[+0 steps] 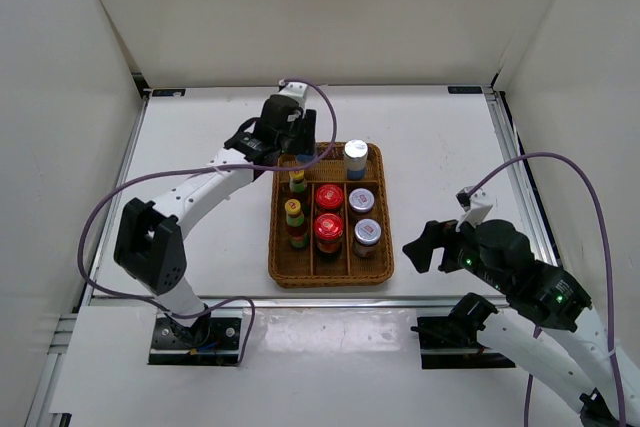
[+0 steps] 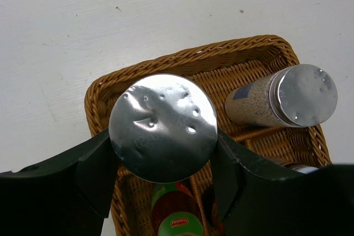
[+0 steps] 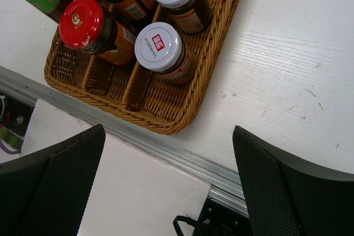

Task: Organize the condiment bottles

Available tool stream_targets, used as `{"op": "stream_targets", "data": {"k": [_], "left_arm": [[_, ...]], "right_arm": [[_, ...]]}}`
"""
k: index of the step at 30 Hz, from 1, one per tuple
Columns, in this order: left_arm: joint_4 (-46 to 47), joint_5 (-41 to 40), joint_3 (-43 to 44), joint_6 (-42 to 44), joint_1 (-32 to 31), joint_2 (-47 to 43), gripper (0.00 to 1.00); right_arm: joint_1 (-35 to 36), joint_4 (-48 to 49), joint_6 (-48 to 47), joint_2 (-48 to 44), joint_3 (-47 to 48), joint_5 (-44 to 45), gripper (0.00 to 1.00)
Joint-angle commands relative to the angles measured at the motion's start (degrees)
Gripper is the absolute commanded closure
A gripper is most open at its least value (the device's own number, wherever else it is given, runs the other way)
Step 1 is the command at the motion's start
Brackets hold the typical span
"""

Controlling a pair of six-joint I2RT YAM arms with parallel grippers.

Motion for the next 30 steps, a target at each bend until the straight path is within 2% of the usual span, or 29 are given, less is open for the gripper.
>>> {"op": "stream_targets", "data": {"k": [1,8,11,12,16,23,30], "left_arm": [[6.06,0.55,0.52,0.46,-0.34,-0.69,0.40],[8.07,1.25,-1.15,-0.06,-0.34,4.07,0.36],[8.08,1.25,-0.46,0.46,-0.34,6.35,0.30],[7.30,1.25,-0.45,0.46,-0.34,6.35,0.27],[5.36,1.25,3.32,1.08,-0.34,7.85,0.00],[0.00,-3.40,9.38,3.09,-0.34,4.34,0.00],[-3.69,-7.17,8.61,8.63,-0.34,-9.35,0.00]], "right_arm": [[0.41,1.53,-0.21,-0.72,-0.23,0.55,0.01],[0.41,1.53,-0.21,-0.72,-0.23,1.61,0.01],[0.41,1.53,0.31,-0.72,-0.23,1.61,0.01],[0.41,1.53,0.31,-0.72,-0.23,1.61,0.01],[0.93,1.00,1.02,-0.72,-0.23,3.62,0.01],[0.93,-0.67,2.33,2.79,0.99,5.56,0.01],[1.55,-2.43,4.36,2.89,1.62,8.29,0.01]]}}
